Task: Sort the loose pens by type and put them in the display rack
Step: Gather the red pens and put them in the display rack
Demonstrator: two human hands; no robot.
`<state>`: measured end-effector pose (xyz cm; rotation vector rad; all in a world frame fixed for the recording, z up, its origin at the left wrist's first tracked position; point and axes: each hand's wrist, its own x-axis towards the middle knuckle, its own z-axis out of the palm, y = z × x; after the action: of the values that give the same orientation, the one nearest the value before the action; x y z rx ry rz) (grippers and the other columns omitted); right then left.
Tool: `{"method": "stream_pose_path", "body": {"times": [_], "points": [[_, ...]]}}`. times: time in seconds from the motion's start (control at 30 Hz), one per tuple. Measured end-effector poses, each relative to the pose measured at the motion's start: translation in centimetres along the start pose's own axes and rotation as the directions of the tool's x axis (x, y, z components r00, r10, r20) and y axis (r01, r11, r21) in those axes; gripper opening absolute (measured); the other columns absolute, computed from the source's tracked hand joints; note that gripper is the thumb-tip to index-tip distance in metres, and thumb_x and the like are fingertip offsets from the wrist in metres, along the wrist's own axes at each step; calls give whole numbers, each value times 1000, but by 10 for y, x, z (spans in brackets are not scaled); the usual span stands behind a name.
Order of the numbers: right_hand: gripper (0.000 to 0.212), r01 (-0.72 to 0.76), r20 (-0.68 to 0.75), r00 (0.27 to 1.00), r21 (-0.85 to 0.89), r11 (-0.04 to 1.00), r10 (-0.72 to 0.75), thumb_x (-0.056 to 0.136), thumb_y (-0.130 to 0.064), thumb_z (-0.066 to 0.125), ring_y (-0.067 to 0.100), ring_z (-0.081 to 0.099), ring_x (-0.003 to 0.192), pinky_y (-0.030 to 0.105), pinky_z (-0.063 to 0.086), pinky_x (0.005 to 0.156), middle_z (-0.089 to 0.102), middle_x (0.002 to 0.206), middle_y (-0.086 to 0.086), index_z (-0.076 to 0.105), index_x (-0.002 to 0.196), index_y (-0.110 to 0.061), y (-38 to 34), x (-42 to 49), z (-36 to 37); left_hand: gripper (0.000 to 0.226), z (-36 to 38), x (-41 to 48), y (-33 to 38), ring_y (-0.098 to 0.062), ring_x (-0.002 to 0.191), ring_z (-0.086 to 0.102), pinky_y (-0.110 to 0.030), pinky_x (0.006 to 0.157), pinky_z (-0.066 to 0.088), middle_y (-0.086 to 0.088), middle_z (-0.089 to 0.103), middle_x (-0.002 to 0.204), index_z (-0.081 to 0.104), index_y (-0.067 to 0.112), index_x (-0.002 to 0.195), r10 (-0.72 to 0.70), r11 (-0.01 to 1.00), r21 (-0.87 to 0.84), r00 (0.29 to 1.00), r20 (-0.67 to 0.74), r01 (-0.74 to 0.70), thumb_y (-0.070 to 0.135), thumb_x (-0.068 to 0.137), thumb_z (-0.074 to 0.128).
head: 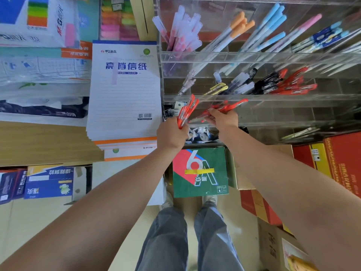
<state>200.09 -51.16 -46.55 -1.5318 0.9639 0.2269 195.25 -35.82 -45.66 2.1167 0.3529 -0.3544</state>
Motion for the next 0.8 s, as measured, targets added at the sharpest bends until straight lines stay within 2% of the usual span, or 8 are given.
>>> {"method": "stream_pose_path", "body": {"times": [0.17,0.27,0.33,0.4,0.5,0.63,0.7,0.8], "points": [[13,100,-11,995,-62,993,-101,88,-1,60,23,71,82,33,57,83,71,88,11,68,82,-9,6,3,-11,25,-4,-3,4,-33,72,67,-44,68,58,-14,70,81,68,9,103,27,998,63,1000,-7,-27,28,94,54],[6,118,5,993,-26,993,-118,88,-5,65,19,70,77,29,58,80,70,85,9,70,90,-5,4,1,-15,24,-5,-4,6,-32,70,67,-44,69,57,-13,71,79,68,9,99,21,997,76,1000,-12,-20,28,95,54],[2,166,-11,986,-32,986,-166,87,-11,68,19,72,77,33,59,80,72,84,6,69,87,-9,3,1,-18,23,-4,-5,7,-32,70,67,-45,69,57,-13,71,79,67,9,97,16,998,66,1000,-18,-15,29,94,55],[5,233,-50,971,-40,972,-235,85,-15,70,22,72,77,36,59,78,72,83,5,65,83,-15,1,-1,-22,24,-3,-7,8,-33,72,67,-45,69,58,-14,71,81,67,8,100,8,999,52,1000,-15,-7,29,94,55],[13,297,-51,954,60,953,-294,87,-8,66,22,71,73,30,60,71,69,84,7,57,85,-18,-7,-7,-26,25,-2,-9,10,-34,73,67,-47,68,58,-16,70,81,67,7,101,7,1000,30,1000,-15,-7,28,94,56],[4,249,66,966,13,968,-250,91,-9,62,15,72,76,27,59,76,72,90,6,61,95,-10,-8,-8,-18,23,-1,-12,13,-35,69,64,-48,66,56,-14,65,74,65,6,90,7,999,45,1000,3,-7,26,94,55],[11,178,86,981,-52,983,-173,93,-13,59,15,72,77,27,59,77,72,95,8,63,101,-6,-3,-5,-13,21,-1,-13,13,-36,69,64,-48,66,56,-12,62,71,63,7,86,1,999,49,1000,27,-2,25,94,56],[9,162,108,982,-58,985,-155,94,-9,57,17,71,80,26,58,78,70,99,8,59,103,-11,0,-4,-12,20,0,-13,12,-39,67,63,-50,65,56,-10,58,67,60,8,82,-3,999,51,999,54,1,24,93,57]]}}
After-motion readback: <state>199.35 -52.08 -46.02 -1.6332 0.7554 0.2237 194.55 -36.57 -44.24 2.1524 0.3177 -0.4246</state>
